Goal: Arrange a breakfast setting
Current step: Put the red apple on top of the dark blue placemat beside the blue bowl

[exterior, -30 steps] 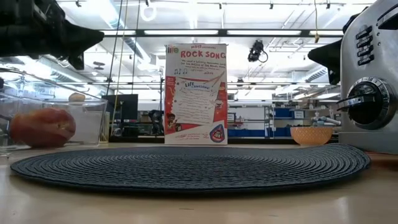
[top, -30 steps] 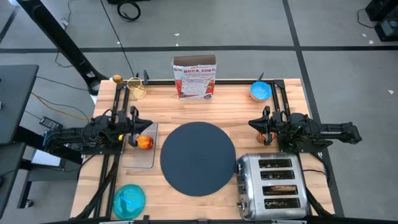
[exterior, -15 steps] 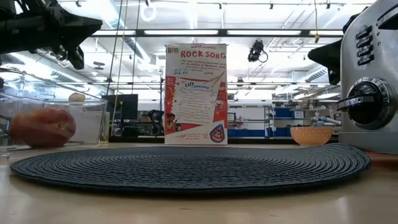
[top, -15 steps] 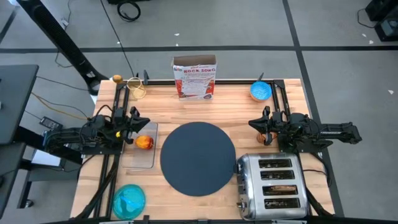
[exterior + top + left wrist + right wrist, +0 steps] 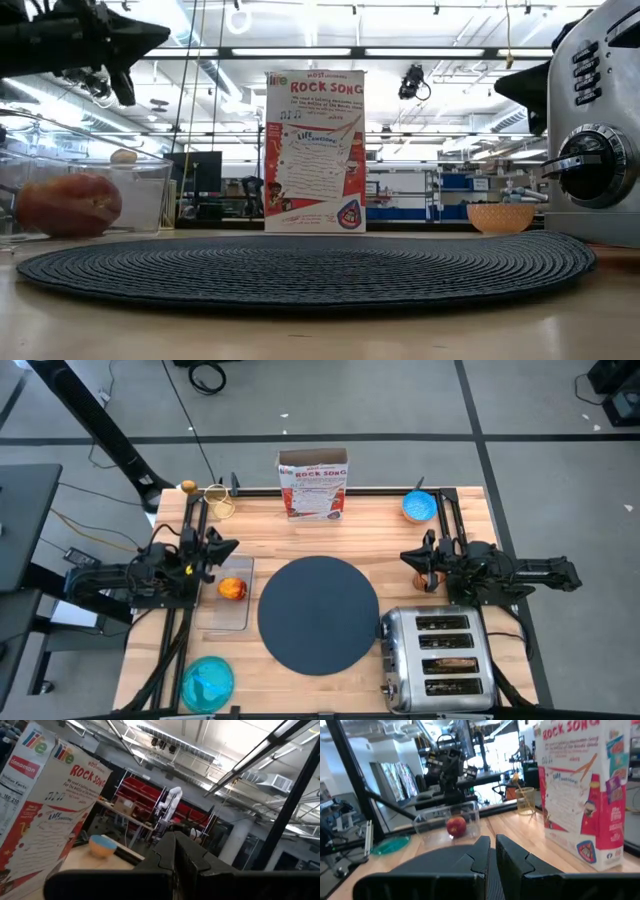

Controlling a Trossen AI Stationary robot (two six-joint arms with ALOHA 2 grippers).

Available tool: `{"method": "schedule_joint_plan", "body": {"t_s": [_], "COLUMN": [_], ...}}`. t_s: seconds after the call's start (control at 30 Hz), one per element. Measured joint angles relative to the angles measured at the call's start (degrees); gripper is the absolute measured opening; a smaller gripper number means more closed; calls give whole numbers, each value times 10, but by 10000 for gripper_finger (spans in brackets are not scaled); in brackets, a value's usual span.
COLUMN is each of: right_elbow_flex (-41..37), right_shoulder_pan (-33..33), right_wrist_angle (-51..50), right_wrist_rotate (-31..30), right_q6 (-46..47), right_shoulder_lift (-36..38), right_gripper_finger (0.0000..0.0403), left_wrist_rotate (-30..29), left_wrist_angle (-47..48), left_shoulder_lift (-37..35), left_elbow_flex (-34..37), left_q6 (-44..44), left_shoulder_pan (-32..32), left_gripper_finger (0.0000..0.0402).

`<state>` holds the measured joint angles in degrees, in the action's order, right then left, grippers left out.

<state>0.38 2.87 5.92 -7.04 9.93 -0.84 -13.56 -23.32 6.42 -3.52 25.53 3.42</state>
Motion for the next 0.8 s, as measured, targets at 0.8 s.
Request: {"method": "schedule_joint_plan", "body": {"t_s": [0.8], "right_elbow_flex": [64], "right_shoulder_pan": [0], "right_wrist_angle": [292], "right_wrist_rotate": [-182], "right_q6": [116], "right_shoulder_lift": [-29], "right_gripper_finger": [39], "left_wrist_rotate": [-20], "left_wrist_angle": [227], "left_shoulder_lift": [289], "left_elbow_flex": [-354], "left_q6": [-1], "left_shoulder_pan": [44], "left_gripper_finger": [11]}}
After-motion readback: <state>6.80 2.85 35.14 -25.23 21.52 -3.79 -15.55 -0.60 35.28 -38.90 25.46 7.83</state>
